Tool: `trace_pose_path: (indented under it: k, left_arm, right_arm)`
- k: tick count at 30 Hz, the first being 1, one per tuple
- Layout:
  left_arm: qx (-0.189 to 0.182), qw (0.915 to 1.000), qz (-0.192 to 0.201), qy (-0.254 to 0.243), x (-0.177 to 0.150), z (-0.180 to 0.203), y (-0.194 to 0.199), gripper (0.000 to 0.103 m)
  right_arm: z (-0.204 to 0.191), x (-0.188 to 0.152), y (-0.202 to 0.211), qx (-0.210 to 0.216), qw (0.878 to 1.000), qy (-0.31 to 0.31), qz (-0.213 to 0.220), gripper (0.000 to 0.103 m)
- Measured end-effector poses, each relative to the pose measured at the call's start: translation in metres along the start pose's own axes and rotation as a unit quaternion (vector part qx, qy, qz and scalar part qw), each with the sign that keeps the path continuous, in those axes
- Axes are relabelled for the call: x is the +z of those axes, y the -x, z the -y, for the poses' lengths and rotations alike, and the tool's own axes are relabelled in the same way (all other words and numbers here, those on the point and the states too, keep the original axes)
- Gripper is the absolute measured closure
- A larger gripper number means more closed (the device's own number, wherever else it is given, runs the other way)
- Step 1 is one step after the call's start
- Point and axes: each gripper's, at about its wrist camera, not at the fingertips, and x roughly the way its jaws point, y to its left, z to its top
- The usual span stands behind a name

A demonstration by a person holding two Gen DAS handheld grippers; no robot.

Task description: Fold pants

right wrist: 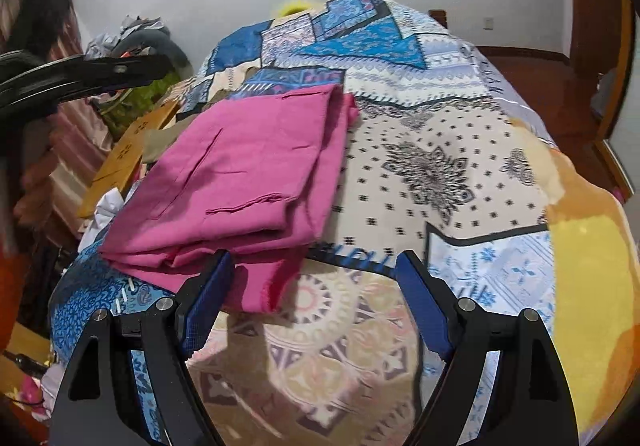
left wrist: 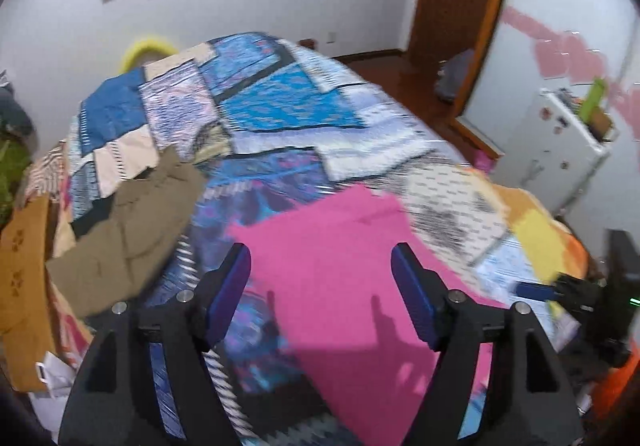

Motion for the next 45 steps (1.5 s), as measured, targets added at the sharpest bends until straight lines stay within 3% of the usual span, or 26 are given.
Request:
trace_pose_path:
  k: [5, 8, 11, 15, 20, 23, 28, 35, 41, 45]
  left_arm:
    - [0.045, 0.9967, -0.067, 0.011, 0.013, -0.032, -0.059, 0.029]
    - [0.054, 0.9935, -0.099, 0.015, 0.004, -0.039, -0.09, 0.029]
    - [0.062, 0.9916, -0.114, 0.006, -0.012, -0.044, -0.109, 0.022]
    - [0.064, 0.9926, -0.104, 0.002, -0.026, -0.05, -0.094, 0.022]
    - [0.112, 0.9891, -0.091, -0.029, -0.057, -0.053, -0.058, 0.019]
    - [0.122, 0.988, -0.091, -0.023, -0.079, -0.06, -0.036, 0.019]
    - [0.109, 0.99, -0.089, 0.009, -0.114, -0.067, -0.002, 0.019]
    - [0.088, 0.9925, -0.076, 0.04, -0.138, -0.062, 0.022, 0.019]
    - [0.094, 0.9927, -0.065, 0.04, -0.148, -0.063, 0.036, 0.02]
    - [0.116, 0.991, -0.063, 0.02, -0.151, -0.067, 0.043, 0.02]
  right_arm:
    - [0.011, 0.002, 0.006, -0.012, 1.0, -0.02, 0.01, 0.022]
    - [0.016, 0.003, 0.007, -0.019, 0.999, -0.026, 0.007, 0.022]
    - [0.019, 0.004, 0.008, -0.026, 0.999, -0.028, 0.007, 0.022]
    - [0.022, 0.006, 0.013, -0.033, 0.999, -0.028, 0.012, 0.022]
    - [0.021, 0.01, 0.022, -0.035, 0.998, -0.028, 0.033, 0.022]
    - [0.017, 0.014, 0.025, -0.032, 0.998, -0.025, 0.04, 0.022]
    - [0.0, 0.018, 0.027, -0.016, 0.999, -0.005, 0.044, 0.022]
    - [-0.029, 0.02, 0.008, 0.017, 0.999, 0.03, 0.024, 0.022]
    - [-0.029, 0.007, -0.024, -0.016, 0.999, 0.046, -0.009, 0.025]
    - [-0.018, 0.01, -0.021, -0.037, 0.999, 0.039, -0.009, 0.027]
